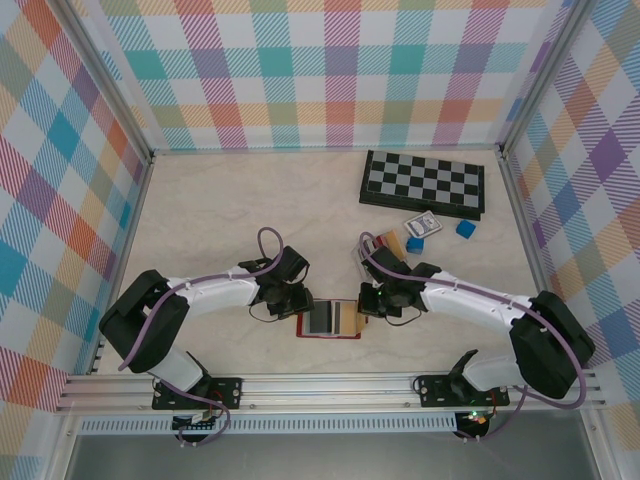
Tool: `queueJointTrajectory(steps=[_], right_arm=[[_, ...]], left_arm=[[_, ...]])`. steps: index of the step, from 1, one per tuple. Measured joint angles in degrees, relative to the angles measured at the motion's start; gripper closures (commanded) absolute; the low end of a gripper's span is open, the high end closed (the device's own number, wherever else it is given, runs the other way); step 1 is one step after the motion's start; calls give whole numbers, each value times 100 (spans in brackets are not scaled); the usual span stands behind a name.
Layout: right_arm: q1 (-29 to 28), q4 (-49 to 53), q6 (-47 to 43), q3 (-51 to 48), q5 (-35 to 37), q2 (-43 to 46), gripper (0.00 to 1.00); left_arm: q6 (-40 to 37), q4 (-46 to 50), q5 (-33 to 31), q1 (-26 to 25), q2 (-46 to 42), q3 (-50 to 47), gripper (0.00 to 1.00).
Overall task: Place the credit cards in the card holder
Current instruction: Flip over the card slot in the card holder.
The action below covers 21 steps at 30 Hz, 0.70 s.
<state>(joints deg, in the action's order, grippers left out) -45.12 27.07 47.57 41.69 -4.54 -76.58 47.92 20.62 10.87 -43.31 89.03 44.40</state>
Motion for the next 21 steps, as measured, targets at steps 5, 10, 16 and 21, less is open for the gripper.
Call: queueJointTrajectory(steps=[5, 10, 16, 21], right_arm=[[-33, 273, -42, 175, 35, 85, 100], [-79, 254, -48, 304, -48, 177, 100], [-87, 166, -46, 313, -221, 177, 99], [-111, 15, -46, 319, -413, 177, 99]], left_arm=[[0, 2, -7, -4, 2, 0, 64], [2, 2, -26, -11, 2, 0, 64], [2, 2, -48, -22, 0, 0, 65], [2, 4, -85, -44, -2, 0, 65]])
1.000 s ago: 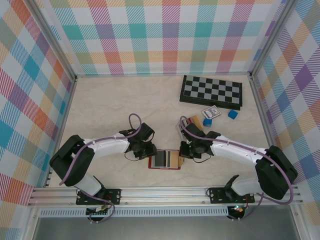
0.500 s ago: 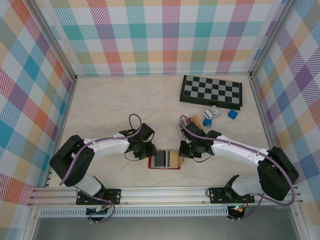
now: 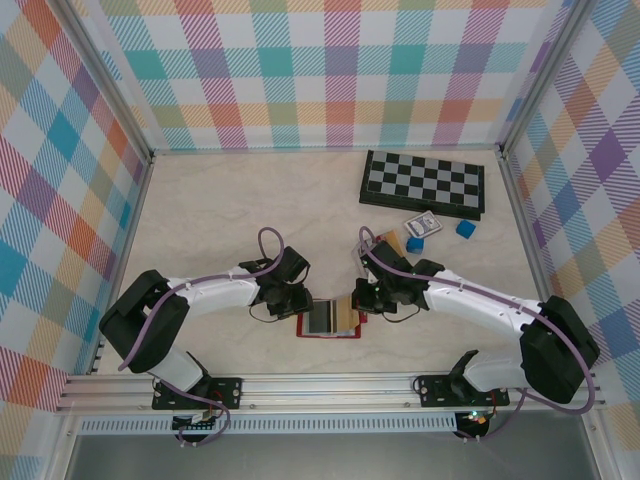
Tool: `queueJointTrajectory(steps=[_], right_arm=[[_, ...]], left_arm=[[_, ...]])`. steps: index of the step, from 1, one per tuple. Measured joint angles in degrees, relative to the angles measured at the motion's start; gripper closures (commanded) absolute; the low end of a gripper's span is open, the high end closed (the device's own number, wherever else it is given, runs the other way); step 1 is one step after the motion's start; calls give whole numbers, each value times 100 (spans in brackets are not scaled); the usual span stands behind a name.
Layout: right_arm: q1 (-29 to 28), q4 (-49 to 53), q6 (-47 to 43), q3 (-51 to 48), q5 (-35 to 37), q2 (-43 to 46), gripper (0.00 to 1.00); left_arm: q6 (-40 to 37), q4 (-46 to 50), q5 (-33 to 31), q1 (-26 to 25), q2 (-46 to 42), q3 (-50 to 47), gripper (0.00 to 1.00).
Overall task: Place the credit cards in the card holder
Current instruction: Flip over the card slot in the card holder.
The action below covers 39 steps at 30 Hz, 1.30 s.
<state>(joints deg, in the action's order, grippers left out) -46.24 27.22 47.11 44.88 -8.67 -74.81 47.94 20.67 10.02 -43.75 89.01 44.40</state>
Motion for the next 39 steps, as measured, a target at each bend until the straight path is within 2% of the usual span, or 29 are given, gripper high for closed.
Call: queueJointTrajectory(steps=[25, 28, 35, 39], right_arm=[[-39, -538, -127, 238, -621, -592, 97], [-55, -588, -127, 323, -682, -782, 97], [-74, -765, -127, 337, -782, -975, 98], [-57, -892, -122, 210, -702, -863, 99]], left_arm=[[138, 39, -391, -118, -450, -247, 63], [229, 190, -605, -118, -595, -267, 59], [498, 470, -1147, -118, -1414, -472, 38], [461, 343, -1093, -118, -1534, -549, 36]])
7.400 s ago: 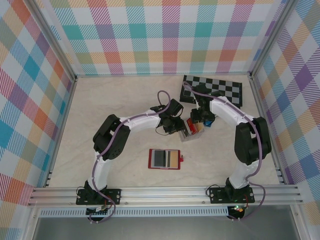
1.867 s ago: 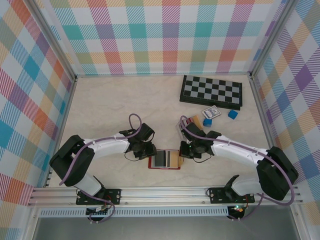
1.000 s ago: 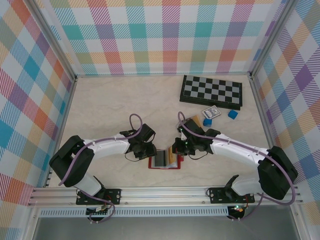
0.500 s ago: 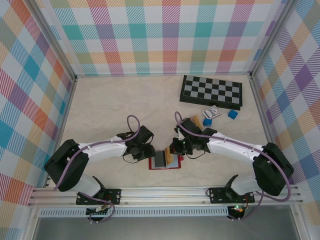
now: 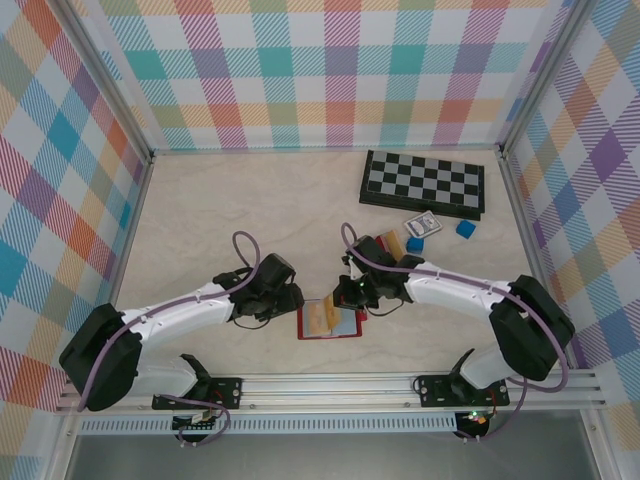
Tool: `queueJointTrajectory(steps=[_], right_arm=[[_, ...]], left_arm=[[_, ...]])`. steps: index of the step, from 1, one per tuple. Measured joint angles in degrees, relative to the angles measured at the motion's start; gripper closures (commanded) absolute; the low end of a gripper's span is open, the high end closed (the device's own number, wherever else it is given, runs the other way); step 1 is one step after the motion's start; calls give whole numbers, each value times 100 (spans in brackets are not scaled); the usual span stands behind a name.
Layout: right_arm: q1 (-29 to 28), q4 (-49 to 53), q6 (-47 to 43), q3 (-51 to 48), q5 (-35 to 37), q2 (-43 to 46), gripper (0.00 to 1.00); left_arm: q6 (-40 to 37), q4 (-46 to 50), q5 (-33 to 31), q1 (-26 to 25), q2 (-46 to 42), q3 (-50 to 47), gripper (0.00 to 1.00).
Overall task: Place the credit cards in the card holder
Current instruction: Flip over the card slot in the card holder, then insert the credit card into the card slot.
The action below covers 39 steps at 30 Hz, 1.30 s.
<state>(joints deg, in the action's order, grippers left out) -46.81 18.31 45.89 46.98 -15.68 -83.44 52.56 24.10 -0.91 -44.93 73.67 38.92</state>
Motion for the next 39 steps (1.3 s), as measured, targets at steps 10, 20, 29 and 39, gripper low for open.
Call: queueJointTrajectory(steps=[10, 20, 29, 39], right_arm=[[109, -671, 144, -804, -46, 227, 99], [109, -1121, 291, -907, -57, 229, 99], [144, -1397, 348, -1062, -179, 197, 99], [208, -2063, 452, -1198, -424, -149, 99]], left_arm=[[-310, -557, 754, -7, 898, 4, 41], [-420, -551, 813, -2, 975, 35, 51], [-422, -496, 809, -2, 1029, 74, 54], [-417, -435, 789, 2, 1075, 109, 57]])
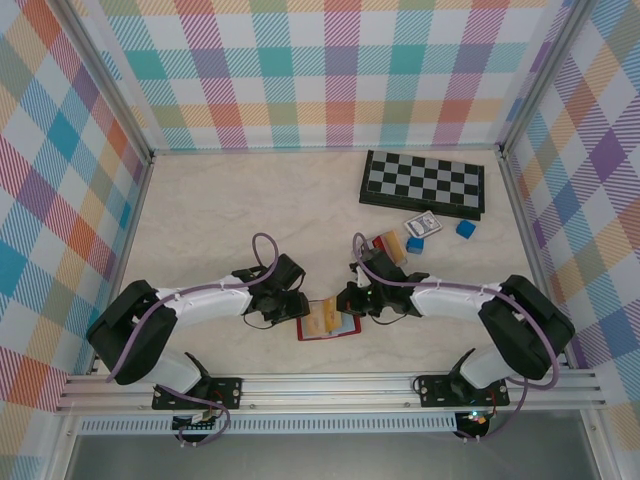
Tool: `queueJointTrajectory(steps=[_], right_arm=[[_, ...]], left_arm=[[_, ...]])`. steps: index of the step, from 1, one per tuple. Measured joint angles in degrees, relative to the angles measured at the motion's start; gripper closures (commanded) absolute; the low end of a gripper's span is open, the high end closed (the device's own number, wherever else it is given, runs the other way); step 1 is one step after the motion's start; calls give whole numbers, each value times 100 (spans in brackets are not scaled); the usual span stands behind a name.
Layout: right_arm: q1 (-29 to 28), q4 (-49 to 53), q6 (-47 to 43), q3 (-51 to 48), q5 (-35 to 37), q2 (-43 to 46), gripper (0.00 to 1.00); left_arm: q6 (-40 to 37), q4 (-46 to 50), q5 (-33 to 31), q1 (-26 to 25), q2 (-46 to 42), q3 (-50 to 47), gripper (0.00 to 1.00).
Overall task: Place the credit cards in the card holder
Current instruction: Insert the credit card into the card slot.
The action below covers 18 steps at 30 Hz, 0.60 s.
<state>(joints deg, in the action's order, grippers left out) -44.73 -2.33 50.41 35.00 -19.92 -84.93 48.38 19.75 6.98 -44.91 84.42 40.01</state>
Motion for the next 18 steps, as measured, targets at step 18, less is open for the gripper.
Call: queueJointTrajectory(steps=[18], right_arm=[[22, -522, -160, -326, -195, 11, 99]], left_arm=[[24, 2, -13, 0, 20, 13, 60]])
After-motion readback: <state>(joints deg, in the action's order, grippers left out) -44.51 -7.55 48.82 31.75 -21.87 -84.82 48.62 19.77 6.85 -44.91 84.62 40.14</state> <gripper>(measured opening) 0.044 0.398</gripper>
